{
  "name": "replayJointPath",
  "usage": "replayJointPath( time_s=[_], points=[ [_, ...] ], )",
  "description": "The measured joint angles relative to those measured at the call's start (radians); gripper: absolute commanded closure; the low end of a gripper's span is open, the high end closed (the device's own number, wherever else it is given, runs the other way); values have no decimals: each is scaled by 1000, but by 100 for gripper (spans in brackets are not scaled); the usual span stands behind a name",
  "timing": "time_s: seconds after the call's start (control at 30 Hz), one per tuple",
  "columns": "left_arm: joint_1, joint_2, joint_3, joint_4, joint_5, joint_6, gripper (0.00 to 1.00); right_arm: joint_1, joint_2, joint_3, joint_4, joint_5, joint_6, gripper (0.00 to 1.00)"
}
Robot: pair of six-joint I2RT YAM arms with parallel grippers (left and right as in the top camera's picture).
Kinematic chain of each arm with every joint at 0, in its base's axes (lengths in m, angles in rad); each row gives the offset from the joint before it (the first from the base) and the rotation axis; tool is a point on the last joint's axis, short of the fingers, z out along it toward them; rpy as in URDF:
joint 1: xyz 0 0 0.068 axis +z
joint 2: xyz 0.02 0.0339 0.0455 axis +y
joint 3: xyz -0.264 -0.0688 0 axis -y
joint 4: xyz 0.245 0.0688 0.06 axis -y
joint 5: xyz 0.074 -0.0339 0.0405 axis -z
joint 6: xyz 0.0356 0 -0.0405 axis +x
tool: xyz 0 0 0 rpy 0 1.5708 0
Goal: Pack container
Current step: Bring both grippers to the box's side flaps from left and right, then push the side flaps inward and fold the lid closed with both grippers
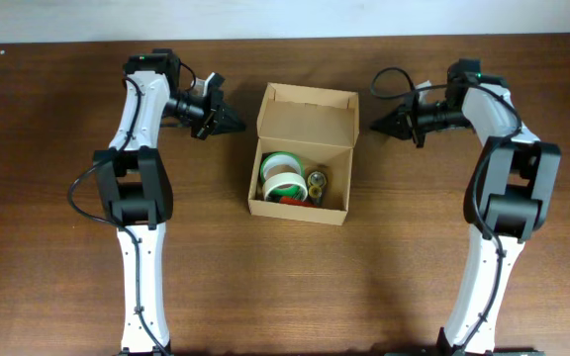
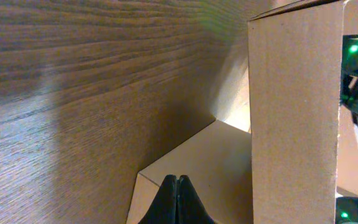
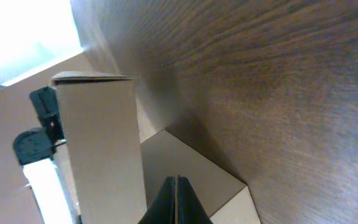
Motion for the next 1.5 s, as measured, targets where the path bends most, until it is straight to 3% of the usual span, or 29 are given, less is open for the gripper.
replayJointPath(
  time_s=[0.87, 1.17, 1.5],
  points=[
    [-66, 0, 0, 45, 7, -4, 98, 70, 24, 0, 101, -42, 93, 96],
    [-64, 0, 0, 62, 8, -4, 99, 70, 32, -1, 226, -177, 76, 96],
    [-64, 0, 2, 162, 118, 0, 98, 70, 32, -1, 316, -253, 73, 96]
  ],
)
